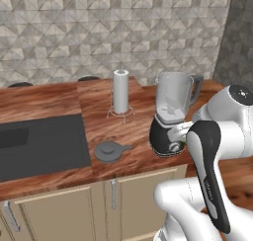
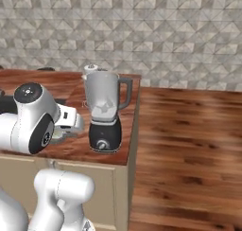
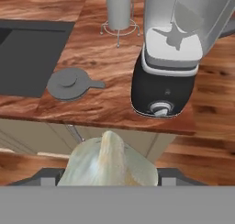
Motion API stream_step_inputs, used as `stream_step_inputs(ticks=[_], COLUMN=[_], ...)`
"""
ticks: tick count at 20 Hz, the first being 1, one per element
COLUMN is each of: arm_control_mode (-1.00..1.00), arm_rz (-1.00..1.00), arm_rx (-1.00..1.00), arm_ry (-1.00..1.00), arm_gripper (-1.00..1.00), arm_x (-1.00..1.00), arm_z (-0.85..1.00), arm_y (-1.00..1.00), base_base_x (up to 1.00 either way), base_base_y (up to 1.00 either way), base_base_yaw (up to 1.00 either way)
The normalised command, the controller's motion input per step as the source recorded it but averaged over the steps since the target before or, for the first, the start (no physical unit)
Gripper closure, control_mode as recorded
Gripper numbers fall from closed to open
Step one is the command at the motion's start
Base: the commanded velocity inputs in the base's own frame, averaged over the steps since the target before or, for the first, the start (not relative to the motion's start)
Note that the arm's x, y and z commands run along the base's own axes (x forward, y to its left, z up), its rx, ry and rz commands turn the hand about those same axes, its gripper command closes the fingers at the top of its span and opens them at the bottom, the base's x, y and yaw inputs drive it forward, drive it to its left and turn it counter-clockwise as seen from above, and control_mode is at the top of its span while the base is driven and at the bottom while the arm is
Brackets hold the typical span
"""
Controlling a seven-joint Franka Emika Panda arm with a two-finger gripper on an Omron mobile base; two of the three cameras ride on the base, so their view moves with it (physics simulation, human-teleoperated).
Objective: Grab the lemon wedge and garlic from the fridge, place them in the blender, close the lid, and turn on the blender to create a marinade.
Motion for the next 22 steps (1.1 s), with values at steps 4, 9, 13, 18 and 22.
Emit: stream_step_inputs(ticks=[4,9,13,18,22], arm_control_mode=[1.00,1.00,1.00,1.00,1.00], arm_rz=[0.00,0.00,0.00,0.00,0.00], arm_rx=[0.00,0.00,0.00,0.00,0.00], arm_ry=[0.00,0.00,0.00,0.00,0.00], arm_gripper=[1.00,1.00,1.00,1.00,1.00], arm_x=[0.00,0.00,0.00,0.00,0.00], arm_z=[0.00,0.00,0.00,0.00,0.00], arm_y=[0.00,0.00,0.00,0.00,0.00], base_base_x=[0.21,0.30,0.39,0.36,0.14], base_base_y=[0.49,0.33,0.23,0.03,0.00], base_base_yaw=[-0.18,-0.18,-0.17,-0.13,-0.04])
